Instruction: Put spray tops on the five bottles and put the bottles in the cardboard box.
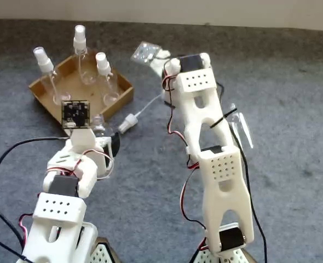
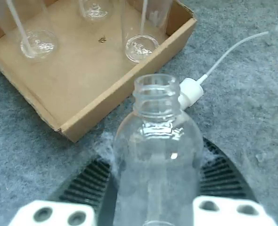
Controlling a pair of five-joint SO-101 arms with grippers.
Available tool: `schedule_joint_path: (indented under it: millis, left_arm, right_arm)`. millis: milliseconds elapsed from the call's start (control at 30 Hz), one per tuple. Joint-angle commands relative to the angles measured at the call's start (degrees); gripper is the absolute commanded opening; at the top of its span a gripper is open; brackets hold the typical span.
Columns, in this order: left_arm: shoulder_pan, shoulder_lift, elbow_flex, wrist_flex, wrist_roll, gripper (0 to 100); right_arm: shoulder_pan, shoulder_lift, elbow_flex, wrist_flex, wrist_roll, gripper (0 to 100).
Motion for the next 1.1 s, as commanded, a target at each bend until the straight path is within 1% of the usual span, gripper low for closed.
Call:
schedule_joint_path:
  millis: [0,67,233,367,533,600,733,833,900,1067]
  left_arm:
    - [2.59,-1.36,2.86,-8.79,0.53,6]
    - [2.68,-1.36,3.82,-10.55,0.53,6]
    - [3.21,-1.36,3.91,-10.90,0.53,6]
    - [7.43,-1.36,4.09,-10.73,0.44,6]
    - [11.38,-1.36,5.23,-10.99,0.35,6]
    - [12.18,-1.36,5.41,-10.99,0.35,6]
    - [12.44,-1.45,5.32,-10.99,0.35,6]
    - [12.53,-4.00,5.76,-10.64,0.35,6]
    - [12.53,-7.60,6.29,-10.55,0.35,6]
    - [13.76,-20.70,13.14,-10.90,0.26,6]
  right_arm:
    - [0.66,-1.98,-12.00,5.41,-4.84,0.5]
    - [0.66,-1.98,-16.92,7.16,-6.59,0.5]
    - [1.01,-2.07,-26.59,7.16,-13.19,0.5]
    - [0.84,-2.07,-30.64,7.16,-19.78,0.5]
    - [1.36,-5.23,-30.73,7.16,-27.87,0.5]
    - [1.36,-8.48,-30.64,7.16,-29.45,0.5]
    - [1.36,-14.20,-30.46,7.25,-29.71,0.5]
    - [1.54,-19.12,-27.12,7.25,-29.71,0.5]
    - [1.36,-23.78,-21.41,7.25,-29.71,0.5]
    - [-1.10,-37.23,-5.32,7.25,-29.80,0.5]
